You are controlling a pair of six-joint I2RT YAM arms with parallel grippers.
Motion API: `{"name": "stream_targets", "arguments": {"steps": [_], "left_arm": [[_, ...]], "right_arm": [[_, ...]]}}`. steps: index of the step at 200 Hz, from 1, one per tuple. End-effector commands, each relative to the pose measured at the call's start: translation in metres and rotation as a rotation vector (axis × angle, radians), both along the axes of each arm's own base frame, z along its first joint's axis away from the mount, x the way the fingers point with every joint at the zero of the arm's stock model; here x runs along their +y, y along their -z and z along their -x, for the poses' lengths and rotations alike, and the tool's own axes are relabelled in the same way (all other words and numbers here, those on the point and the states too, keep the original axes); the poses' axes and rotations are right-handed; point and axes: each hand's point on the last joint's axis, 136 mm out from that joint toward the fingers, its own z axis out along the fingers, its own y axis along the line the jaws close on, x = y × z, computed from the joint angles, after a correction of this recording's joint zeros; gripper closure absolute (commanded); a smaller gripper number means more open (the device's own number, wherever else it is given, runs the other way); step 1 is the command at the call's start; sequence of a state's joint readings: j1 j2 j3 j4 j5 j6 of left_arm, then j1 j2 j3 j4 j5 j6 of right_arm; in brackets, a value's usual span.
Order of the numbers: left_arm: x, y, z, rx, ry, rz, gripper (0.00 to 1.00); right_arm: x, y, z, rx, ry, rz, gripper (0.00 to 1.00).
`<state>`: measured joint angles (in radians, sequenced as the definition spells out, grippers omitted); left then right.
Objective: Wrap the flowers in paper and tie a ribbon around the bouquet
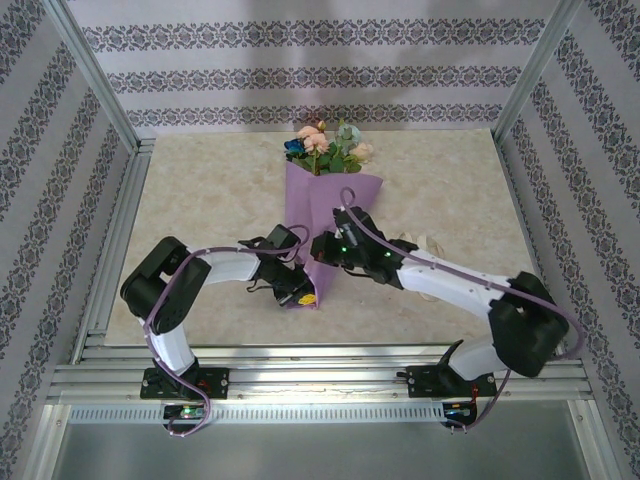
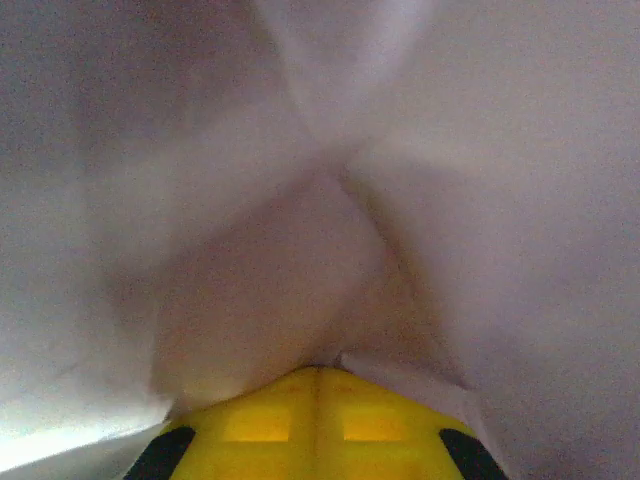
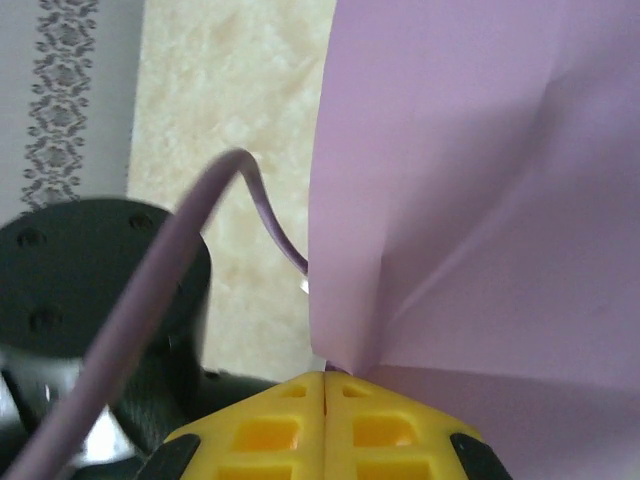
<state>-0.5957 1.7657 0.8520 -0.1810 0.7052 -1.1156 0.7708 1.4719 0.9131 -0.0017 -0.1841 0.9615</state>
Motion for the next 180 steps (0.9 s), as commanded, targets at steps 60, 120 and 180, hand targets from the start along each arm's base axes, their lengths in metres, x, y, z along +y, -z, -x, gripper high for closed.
{"name": "stream_targets", "arguments": {"steps": [60,120,180], "left_arm": [[0.032,-0.050,-0.046,-0.342,-0.313,0.054,0.89],[0.097,-0.068,-0.018,-0.306,-0.500,-0.060,0.76],[0.112,-0.032,-0.034,-0.205,-0.568,0.007,0.93]], "right_arm": [[0.064,-0.012,-0.020,-0.018,-0.134,-0.177,1.00],[0.071,-0.013,-0.017,-0.019,-0.173,-0.203,1.00],[0.085,-0.015,-0.004,-0.030,-0.265,-0.218,1.00]]}}
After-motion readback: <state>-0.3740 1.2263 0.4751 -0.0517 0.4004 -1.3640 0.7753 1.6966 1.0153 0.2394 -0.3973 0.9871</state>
